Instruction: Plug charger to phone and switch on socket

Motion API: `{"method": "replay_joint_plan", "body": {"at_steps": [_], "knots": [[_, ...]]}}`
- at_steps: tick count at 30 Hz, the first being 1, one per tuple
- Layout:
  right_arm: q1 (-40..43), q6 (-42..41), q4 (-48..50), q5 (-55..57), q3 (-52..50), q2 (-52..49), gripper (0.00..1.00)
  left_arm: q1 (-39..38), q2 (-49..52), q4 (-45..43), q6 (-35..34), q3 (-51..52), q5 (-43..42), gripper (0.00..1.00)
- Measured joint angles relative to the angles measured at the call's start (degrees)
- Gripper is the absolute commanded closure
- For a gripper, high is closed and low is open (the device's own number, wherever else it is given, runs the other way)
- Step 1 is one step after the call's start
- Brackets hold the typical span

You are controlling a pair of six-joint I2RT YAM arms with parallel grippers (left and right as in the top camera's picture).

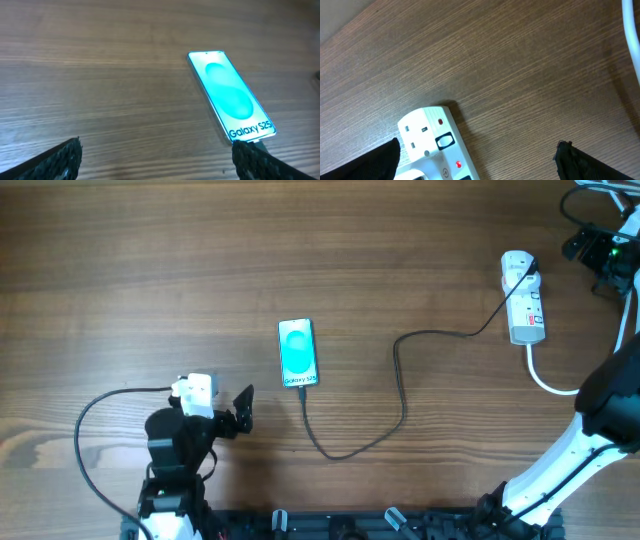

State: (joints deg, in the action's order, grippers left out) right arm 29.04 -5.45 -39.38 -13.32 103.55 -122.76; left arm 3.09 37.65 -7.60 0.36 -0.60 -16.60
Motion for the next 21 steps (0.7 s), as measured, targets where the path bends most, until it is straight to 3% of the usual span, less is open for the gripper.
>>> {"method": "replay_joint_plan", "body": {"at_steps": [3, 13, 21], "knots": [[0.0, 0.0, 0.0, 0.0, 0.0, 0.0, 0.0, 0.0, -10.2, 10.8, 0.0, 0.1, 3.6, 0.0], [0.0, 0.0, 0.0, -0.2, 0.0, 0.0, 0.0, -0.1, -35.8, 11.2, 0.0, 0.0, 8.7, 0.0], [0.0, 0.0, 0.0, -0.2, 0.0, 0.0, 0.0, -0.1, -36.9, 11.3, 0.0, 0.0, 10.8, 0.0]]}}
